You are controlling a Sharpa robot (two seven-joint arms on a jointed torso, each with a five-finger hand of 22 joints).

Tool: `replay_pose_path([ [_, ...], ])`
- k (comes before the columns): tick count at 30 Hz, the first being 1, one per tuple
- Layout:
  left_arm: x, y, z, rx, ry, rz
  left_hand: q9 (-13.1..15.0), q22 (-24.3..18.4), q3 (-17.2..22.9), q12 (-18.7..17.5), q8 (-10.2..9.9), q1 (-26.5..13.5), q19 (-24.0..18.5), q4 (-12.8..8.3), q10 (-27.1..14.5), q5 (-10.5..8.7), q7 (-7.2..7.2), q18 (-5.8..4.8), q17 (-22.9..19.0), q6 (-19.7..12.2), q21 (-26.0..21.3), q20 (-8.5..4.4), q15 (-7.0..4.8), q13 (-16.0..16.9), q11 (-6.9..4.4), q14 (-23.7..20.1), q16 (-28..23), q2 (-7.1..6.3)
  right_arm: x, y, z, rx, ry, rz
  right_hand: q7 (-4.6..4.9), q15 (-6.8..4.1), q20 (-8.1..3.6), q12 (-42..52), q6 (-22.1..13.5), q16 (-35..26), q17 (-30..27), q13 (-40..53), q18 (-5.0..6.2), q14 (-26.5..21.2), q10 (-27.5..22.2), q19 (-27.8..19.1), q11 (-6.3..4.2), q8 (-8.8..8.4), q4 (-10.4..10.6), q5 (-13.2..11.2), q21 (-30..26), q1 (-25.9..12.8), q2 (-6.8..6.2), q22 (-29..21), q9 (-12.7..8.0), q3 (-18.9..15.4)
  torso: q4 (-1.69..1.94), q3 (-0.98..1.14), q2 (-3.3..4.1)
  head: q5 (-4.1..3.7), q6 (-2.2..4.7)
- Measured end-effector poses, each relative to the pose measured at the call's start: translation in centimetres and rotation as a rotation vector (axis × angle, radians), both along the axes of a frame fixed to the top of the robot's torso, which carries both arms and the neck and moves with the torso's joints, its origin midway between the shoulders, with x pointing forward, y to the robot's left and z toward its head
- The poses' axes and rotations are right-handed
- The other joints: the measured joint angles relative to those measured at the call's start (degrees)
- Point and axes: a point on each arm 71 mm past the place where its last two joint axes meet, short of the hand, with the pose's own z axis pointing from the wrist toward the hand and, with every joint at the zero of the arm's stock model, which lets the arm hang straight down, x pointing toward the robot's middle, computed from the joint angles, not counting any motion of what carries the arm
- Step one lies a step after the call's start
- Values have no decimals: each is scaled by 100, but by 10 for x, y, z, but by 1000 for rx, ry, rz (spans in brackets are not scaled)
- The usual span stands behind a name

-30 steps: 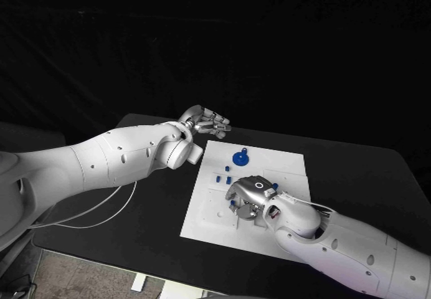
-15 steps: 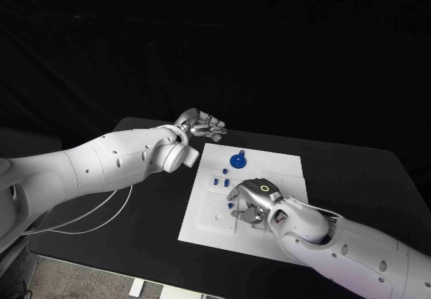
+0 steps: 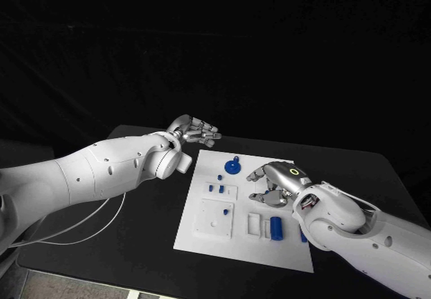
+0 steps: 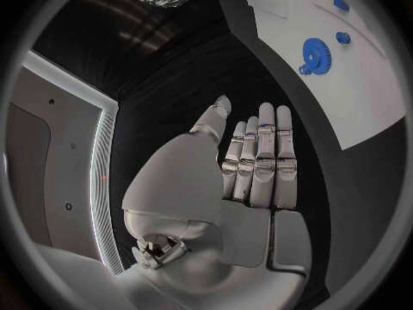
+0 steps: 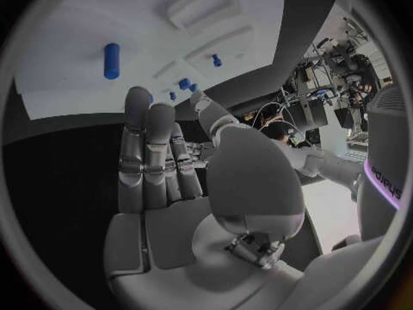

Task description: Assemble the parts on the task board

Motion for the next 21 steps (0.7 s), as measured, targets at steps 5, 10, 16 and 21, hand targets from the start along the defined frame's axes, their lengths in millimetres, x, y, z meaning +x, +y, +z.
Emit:
replay_pose_path([
  [5, 0, -1, 0, -6, -5, -3, 0, -116, -18, 0, 0, 2, 46, -18, 0, -1, 0, 0, 0, 0, 0, -5, 0, 0, 0, 0, 0, 2, 8, -16, -2, -35, 12, -47, -67, 0, 0, 0, -83, 0, 14, 0, -1, 0, -144, 0, 31, 0, 41, -93, -28, 61, -61, 9, 0, 45, -6, 7, -4, -10, 5],
  [10, 0, -1, 1, -9, -7, -4, 0, -216, -32, 0, 0, 39, 51, -32, 22, -2, -15, 0, 0, 16, 0, -10, 0, 0, -22, 0, 0, 39, 13, -23, -7, -80, 39, -70, -175, -1, 0, 0, -195, 0, 22, 0, -2, 0, -272, 0, 44, 0, 112, -120, -61, 114, -114, 14, 0, -26, -7, 7, -4, -31, -7],
  [16, 0, -1, 1, -11, -7, -3, 0, -232, -32, 0, 0, 39, 51, -32, 22, -2, -20, 0, -1, 21, 0, -9, 0, 0, -22, 0, 0, 39, 16, -27, -14, -142, 81, -82, -227, 18, 0, 0, -247, 0, 56, 0, -9, -19, -319, -1, 51, 0, 276, -120, -85, 188, -188, 34, 0, -113, -5, 7, 5, -57, -20],
  [21, 0, -1, 1, -12, -7, -3, 0, -235, -32, 0, 0, 39, 51, -32, 22, -2, -20, 0, -1, 20, 0, -10, 0, 0, -22, 0, 0, 39, 19, -28, -20, -183, 111, -90, -226, 18, 0, 0, -247, 0, 63, 0, -11, -19, -274, -1, 33, 0, 284, -120, -109, 237, -140, 41, 1, -119, -2, 7, 5, -64, -47],
])
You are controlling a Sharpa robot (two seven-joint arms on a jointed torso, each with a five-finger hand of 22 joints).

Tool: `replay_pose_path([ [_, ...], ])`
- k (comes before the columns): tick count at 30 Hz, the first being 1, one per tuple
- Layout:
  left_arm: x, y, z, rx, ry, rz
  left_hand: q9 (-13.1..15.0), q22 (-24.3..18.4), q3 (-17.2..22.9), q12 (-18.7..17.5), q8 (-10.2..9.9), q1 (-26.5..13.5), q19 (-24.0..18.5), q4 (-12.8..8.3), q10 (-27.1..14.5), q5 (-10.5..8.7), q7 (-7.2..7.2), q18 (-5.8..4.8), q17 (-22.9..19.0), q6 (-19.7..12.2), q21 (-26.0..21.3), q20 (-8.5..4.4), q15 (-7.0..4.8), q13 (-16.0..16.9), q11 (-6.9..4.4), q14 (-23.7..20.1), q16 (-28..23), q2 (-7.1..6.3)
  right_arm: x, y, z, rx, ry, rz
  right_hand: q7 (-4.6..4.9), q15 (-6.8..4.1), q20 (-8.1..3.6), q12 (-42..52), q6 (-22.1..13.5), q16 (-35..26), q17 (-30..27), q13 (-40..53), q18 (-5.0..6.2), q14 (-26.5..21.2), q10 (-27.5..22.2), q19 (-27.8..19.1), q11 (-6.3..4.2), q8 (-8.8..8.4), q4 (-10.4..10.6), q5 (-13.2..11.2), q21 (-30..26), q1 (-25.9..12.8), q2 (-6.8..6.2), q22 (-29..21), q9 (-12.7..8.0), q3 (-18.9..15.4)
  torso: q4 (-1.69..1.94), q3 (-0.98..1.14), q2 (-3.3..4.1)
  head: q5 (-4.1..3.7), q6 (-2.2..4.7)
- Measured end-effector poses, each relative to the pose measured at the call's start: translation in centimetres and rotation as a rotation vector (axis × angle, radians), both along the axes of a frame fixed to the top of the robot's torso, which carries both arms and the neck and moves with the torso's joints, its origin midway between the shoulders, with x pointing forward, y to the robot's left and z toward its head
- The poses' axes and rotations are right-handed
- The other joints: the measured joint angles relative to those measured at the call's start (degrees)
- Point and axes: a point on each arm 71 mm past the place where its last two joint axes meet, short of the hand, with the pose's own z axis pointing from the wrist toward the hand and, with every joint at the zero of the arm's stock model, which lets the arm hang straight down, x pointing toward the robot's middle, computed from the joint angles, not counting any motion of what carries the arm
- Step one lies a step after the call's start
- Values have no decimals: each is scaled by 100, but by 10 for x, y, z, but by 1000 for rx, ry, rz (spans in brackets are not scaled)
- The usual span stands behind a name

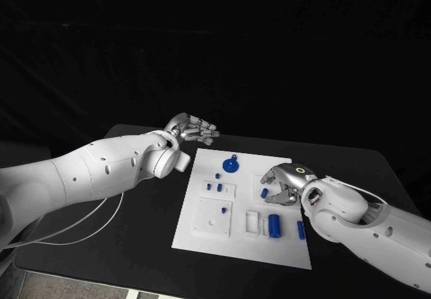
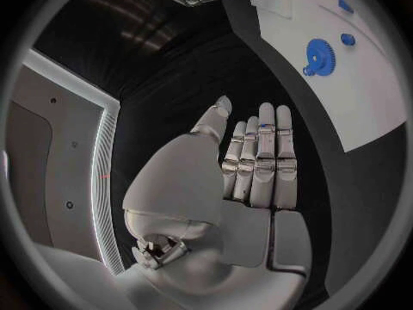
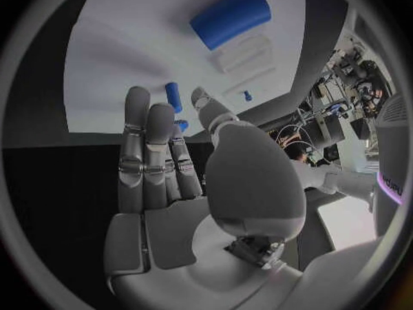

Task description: Assemble the parts on the task board

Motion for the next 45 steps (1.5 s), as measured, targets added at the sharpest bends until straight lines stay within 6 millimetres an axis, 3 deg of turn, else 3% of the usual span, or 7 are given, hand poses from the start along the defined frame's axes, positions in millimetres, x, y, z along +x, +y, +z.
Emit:
replay_pose_path([
  [4, 0, 0, 0, 0, 0, 0, 0, 0, 0, 0, 0, 0, 0, 0, 0, 0, 0, 0, 0, 0, 0, 0, 0, 0, 0, 0, 0, 0, 2, 1, -3, -17, 12, -3, 0, 0, 0, 0, 0, 0, 5, 0, -2, 0, 71, 0, -27, 0, -39, 0, 0, 30, 30, 13, 0, 44, 3, -1, 0, -9, -18],
  [7, 0, 0, 0, -1, 0, -1, 0, 0, 0, 0, 0, 0, 0, 0, 0, 0, 0, 0, 0, 0, 0, 0, 0, 0, 0, 0, 0, 0, 4, 2, -7, -27, 20, -3, 1, 0, 0, 17, 1, 0, 17, 0, -6, 0, 276, 0, -58, 0, -48, 0, 0, 49, 175, 30, 0, 180, 3, -2, -1, -14, -23],
  [9, 0, -1, 0, -1, 0, -2, 0, 0, 0, 0, 0, 0, 0, 0, 0, 0, 0, 0, 0, 0, 0, 0, 0, 0, 0, 0, 0, 0, 4, 3, -8, -31, 22, -3, 41, -23, 0, 17, 45, 0, 36, 0, -27, 23, 435, 0, -85, 0, -108, 0, 0, -7, 226, 65, 0, 392, 4, -3, -1, -16, -27],
  [15, 0, -3, 0, -2, 0, -4, 0, -21, 0, 0, 0, 0, 0, 0, 0, 0, 0, 0, 0, 0, 0, 0, 0, 0, 0, 0, 0, 0, 5, 7, -10, -32, 22, 4, 71, -12, 0, 17, 75, 46, 69, 0, -29, 35, 594, 0, -128, 0, -264, 0, 73, -308, 163, 199, 0, 1258, 3, -7, -6, -17, -32],
  [24, 0, -6, 0, -3, 3, -11, 0, -32, 0, 0, 0, 0, 0, 0, 0, 26, 0, 0, -1, 0, 0, 0, 0, 0, 0, 0, 0, 0, 5, 9, -12, -33, 22, 9, 87, -32, -21, 17, 135, 74, 84, 0, -32, 55, 875, 21, -198, 0, -288, 1, 97, -390, 186, 273, 1, 1557, -4, -10, -16, -27, -32],
  [31, 0, -7, 0, -4, 6, -16, 0, -40, 0, 0, 0, 0, 0, 0, 0, 26, 0, 0, -1, 0, 0, 0, 0, 0, 0, 0, 0, 0, 5, 10, -14, -37, 25, 11, 194, -53, -63, 17, 589, 100, 111, 0, -33, 75, 1135, 20, -259, 0, -338, 1, 160, -450, 246, 365, 7, 1769, -5, -10, -15, -37, -22],
  [45, 0, -8, -1, -2, 20, -20, 0, -51, 0, 0, 0, 0, -1, 0, 0, 26, 0, 0, -1, 0, 0, 0, 0, 0, 0, 0, 0, 0, 5, 12, -15, -54, 23, 16, 168, -158, -166, 12, 1086, 157, 147, -5, -85, 47, 1352, 19, -333, -32, -430, 0, 440, -496, 554, 716, 1, 1914, -2, -3, -7, -21, -8],
])
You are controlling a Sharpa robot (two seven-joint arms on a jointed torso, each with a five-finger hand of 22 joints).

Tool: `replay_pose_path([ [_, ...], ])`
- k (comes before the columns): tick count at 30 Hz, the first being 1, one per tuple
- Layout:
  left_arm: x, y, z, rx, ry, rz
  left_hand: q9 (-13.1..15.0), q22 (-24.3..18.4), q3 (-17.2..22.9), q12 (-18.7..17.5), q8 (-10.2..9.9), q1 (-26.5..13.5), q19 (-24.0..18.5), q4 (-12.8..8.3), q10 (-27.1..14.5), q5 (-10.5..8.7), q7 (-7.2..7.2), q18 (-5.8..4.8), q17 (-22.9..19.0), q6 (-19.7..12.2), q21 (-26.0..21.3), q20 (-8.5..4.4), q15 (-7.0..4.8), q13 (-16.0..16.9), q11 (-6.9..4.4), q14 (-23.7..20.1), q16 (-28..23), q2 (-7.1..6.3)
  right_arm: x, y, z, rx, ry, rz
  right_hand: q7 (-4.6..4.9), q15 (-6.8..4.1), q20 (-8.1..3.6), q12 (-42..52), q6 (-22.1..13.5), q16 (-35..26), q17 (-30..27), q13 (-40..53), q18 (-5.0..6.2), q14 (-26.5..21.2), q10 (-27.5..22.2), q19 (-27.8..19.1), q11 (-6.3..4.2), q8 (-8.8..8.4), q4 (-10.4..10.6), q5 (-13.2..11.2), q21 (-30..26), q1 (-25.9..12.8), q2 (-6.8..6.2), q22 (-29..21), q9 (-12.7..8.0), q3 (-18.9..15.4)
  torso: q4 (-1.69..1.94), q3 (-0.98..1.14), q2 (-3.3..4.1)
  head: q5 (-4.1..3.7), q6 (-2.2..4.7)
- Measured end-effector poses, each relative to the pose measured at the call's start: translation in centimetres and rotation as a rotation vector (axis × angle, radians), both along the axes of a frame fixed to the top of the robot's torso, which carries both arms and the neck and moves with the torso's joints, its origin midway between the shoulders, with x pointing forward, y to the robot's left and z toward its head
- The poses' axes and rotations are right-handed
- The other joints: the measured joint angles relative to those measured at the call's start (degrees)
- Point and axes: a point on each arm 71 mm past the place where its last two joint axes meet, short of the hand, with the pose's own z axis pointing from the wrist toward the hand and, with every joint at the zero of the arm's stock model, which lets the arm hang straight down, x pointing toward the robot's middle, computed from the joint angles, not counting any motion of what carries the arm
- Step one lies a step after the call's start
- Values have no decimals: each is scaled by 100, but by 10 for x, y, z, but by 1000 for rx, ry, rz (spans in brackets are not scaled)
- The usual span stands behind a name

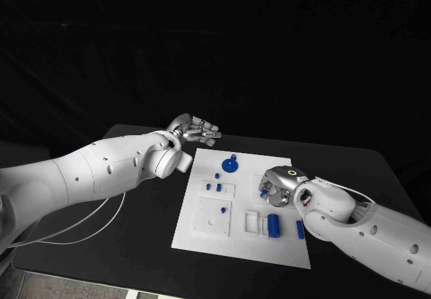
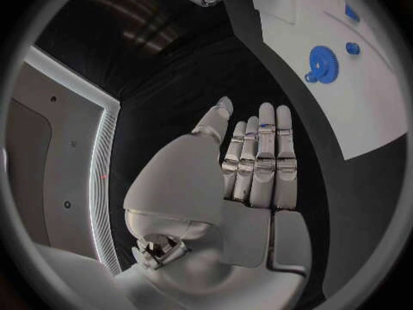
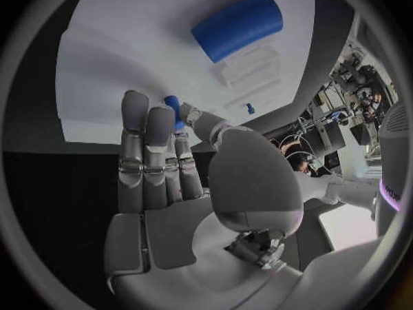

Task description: Assemble the parts on the task board

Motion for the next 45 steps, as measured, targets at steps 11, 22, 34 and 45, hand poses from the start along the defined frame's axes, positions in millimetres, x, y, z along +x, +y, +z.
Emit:
replay_pose_path([
  [11, 0, 0, 0, 1, 4, 0, 0, -16, 0, 0, 0, 0, 0, 0, 0, 0, 0, 0, 0, 0, 0, 0, 0, 0, 0, 0, 0, 0, 1, -1, -1, 4, -11, -5, -63, -63, -83, -40, 207, 0, -1, 1, -85, 8, 226, -40, -63, 3, -177, -19, 364, -121, 135, 477, 0, 174, -1, 0, 1, -27, -20],
  [22, 1, 2, 0, 2, 4, 5, 0, -26, 0, 0, 0, 0, 0, 0, -22, 0, 0, 0, 0, 0, 0, 0, 0, 0, 22, 0, 0, 0, 9, -7, 33, 156, -2, -46, -68, -82, -85, 1, 252, -24, -1, 23, -92, 5, 234, -44, -71, 3, -190, -40, 371, -121, 148, 583, 12, 173, 8, -2, -7, -8, -21],
  [34, 3, 4, -1, 4, 2, 14, 0, -31, 0, 0, 0, 0, 0, 0, -22, 0, 0, 0, -1, 0, 0, 0, 0, 0, 22, 0, 0, 0, -1, 17, 61, 318, 46, 6, -68, -114, -123, 0, 249, -62, -14, 18, -135, 13, 233, -40, -72, -1, -229, -45, 294, -110, 198, 629, 11, 132, 2, -18, -14, 76, -26],
  [45, 5, -2, -1, 2, 1, 10, 0, -37, 0, 0, 0, 0, 0, 0, -22, 0, 0, 0, -1, 0, 0, 0, 0, 0, 21, 0, 0, 0, -34, 76, 43, 327, 94, 168, -61, -112, -123, -1, 240, -62, -14, 17, -166, 15, 233, -40, -72, 3, -237, -63, 269, -119, 221, 642, 7, 124, 2, -19, -20, 220, -37],
])
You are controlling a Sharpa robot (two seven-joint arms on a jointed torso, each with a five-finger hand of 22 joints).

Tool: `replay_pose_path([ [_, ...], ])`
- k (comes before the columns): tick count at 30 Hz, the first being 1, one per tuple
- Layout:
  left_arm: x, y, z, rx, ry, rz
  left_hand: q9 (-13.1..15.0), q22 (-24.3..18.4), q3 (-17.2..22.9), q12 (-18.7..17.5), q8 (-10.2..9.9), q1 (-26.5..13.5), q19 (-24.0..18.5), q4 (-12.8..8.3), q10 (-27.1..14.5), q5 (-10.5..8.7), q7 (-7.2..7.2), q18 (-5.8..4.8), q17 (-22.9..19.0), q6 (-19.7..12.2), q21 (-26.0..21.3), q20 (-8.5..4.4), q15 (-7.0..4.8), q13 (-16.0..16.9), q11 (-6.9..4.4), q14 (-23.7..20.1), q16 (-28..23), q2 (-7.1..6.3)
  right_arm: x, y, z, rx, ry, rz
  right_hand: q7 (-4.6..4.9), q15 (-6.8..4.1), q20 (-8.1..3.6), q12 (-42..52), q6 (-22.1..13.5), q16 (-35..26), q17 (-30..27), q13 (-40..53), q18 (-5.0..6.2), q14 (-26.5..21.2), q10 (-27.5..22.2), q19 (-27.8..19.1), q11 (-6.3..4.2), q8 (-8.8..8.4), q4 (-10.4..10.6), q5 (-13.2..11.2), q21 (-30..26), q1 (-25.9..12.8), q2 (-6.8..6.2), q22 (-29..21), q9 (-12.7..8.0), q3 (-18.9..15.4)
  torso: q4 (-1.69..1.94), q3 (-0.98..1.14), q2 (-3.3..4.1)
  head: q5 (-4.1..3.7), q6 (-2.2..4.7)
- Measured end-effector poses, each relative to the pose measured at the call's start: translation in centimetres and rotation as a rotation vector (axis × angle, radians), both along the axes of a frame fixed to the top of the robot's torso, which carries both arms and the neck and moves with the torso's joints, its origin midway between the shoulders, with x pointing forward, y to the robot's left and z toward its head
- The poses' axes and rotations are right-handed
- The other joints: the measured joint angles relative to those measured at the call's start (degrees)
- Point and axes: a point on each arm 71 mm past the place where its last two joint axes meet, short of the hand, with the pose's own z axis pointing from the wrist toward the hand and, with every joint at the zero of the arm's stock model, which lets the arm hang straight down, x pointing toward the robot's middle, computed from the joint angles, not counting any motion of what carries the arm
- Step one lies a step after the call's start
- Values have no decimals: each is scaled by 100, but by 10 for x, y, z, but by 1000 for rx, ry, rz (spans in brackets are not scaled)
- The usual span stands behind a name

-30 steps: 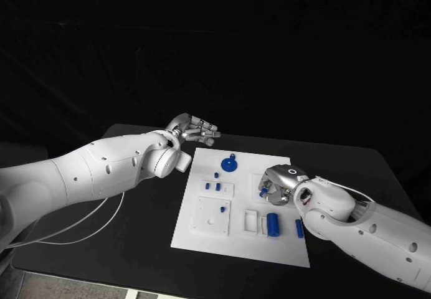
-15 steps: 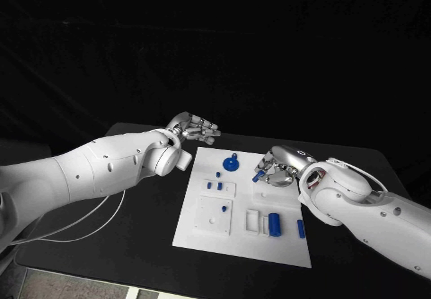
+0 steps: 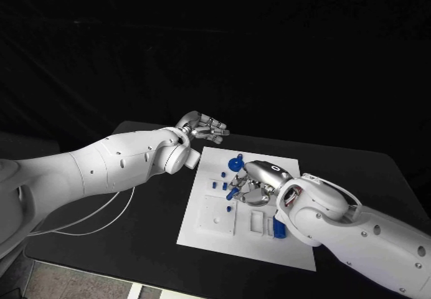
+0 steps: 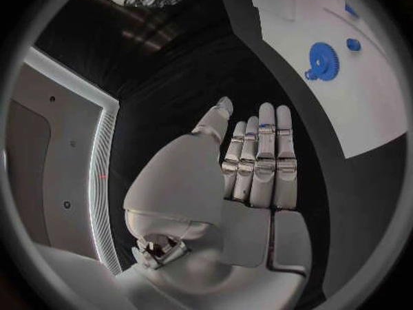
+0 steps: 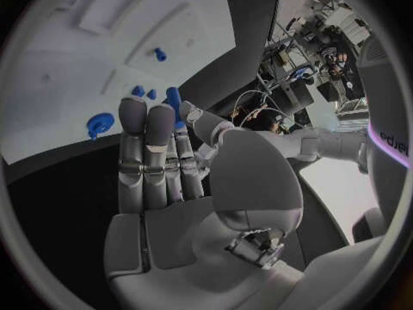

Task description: Assemble the parts on the task board

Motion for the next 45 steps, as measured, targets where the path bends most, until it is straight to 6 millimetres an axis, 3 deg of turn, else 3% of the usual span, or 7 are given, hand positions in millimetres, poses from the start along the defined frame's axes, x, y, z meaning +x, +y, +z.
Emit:
replay_pose_path([
  [4, 0, -2, 0, -2, 0, -4, 0, -2, 0, 0, 0, 0, 0, 0, 0, 0, 0, 0, 0, 0, 0, 0, 0, 0, 0, 0, 0, 0, -12, 18, -12, -24, -10, 57, 0, 1, 0, 0, -1, 0, -6, -1, -2, 1, 0, 0, 0, 0, -22, 0, -40, 1, 1, 22, 0, -23, 3, -2, 1, 50, 3],
  [15, -1, -8, 0, -5, 0, -14, 0, -1, 0, 0, 0, 0, 0, 0, 0, 0, 0, 0, 0, 0, 0, 0, 0, 0, 0, 0, 0, 0, -29, 43, -37, -89, -62, 139, -5, 2, 1, -18, 1, 0, -5, -13, -4, 2, 0, 0, 0, 0, -48, -5, -65, 8, 7, 67, 2, 1, 8, 3, 5, 105, -13],
  [45, -1, -9, 0, -7, 3, -19, 0, -1, 15, 0, 0, 0, 0, -15, 0, 0, 0, 0, 0, 0, 0, 0, 0, 0, 0, 0, 0, 0, -32, 45, -53, -170, -131, 169, -2, 4, 3, -10, 15, 0, -4, -8, -8, 4, 21, -1, 21, 0, -79, 23, -145, 8, 4, 172, 4, 0, -7, 12, 8, 56, -60],
])
